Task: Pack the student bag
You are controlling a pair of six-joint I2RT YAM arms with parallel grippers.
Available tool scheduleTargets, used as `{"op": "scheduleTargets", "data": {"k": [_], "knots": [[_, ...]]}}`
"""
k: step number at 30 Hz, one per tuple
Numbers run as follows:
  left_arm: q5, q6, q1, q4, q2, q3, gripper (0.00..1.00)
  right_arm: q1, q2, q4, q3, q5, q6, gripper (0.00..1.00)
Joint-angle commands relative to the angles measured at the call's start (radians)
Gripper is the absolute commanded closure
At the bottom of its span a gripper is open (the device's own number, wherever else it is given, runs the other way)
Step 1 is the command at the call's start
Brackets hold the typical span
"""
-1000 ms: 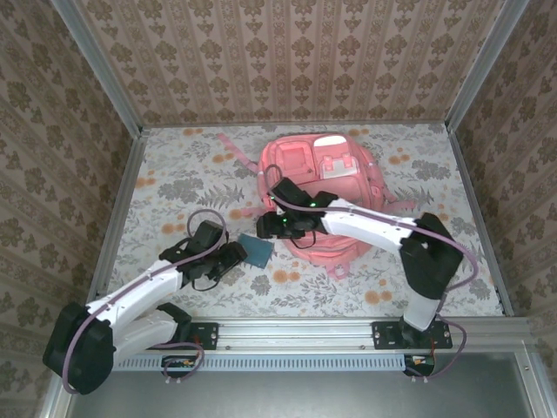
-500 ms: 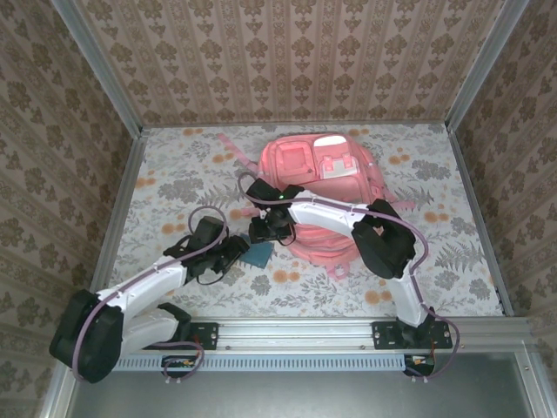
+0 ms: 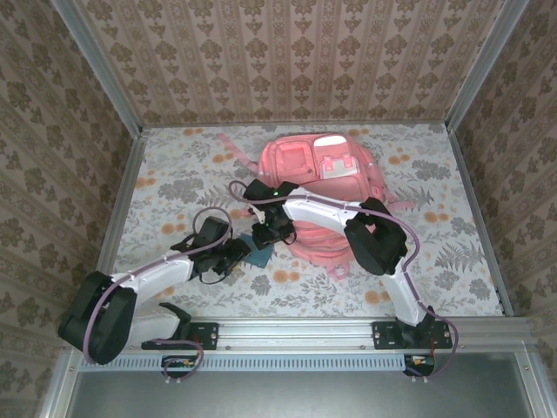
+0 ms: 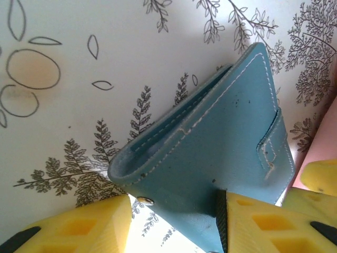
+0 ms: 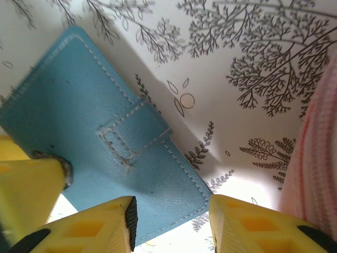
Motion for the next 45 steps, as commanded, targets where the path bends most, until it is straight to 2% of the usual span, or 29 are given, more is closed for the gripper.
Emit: {"op": "scheduleTargets", "data": {"k": [1, 8, 18, 23, 29, 34, 39, 45], "knots": [[0.011, -0.02, 0.001, 0.048, 0.029, 0.017, 0.52, -0.009, 0.018, -0.054, 0.007, 0.014, -0.087, 0.57], [0.0, -0.026, 0.001, 0.058, 0.041, 0.021, 0.53, -0.022, 0.024, -0.027, -0.035, -0.009, -0.135, 0.56], [0.005, 0.002, 0.006, 0.08, 0.074, 0.044, 0.71, -0.037, 0.039, -0.055, -0.033, -0.016, -0.154, 0.58], [0.011, 0.032, 0.016, 0.062, 0.079, 0.05, 0.79, -0.037, -0.031, -0.04, -0.039, -0.026, -0.162, 0.59], [0.043, 0.131, 0.026, 0.038, 0.08, 0.059, 0.83, -0.04, -0.088, 0.019, -0.081, -0.024, -0.155, 0.58], [0.101, 0.238, 0.049, -0.006, 0.081, 0.073, 0.82, -0.039, -0.118, 0.074, -0.129, -0.047, -0.121, 0.55], [0.178, 0.258, 0.078, 0.036, 0.057, 0.072, 0.71, -0.04, -0.094, 0.11, -0.123, -0.06, -0.086, 0.54], [0.195, 0.266, 0.083, 0.045, 0.049, 0.071, 0.63, -0.04, -0.047, 0.129, -0.11, -0.038, -0.041, 0.62]]}}
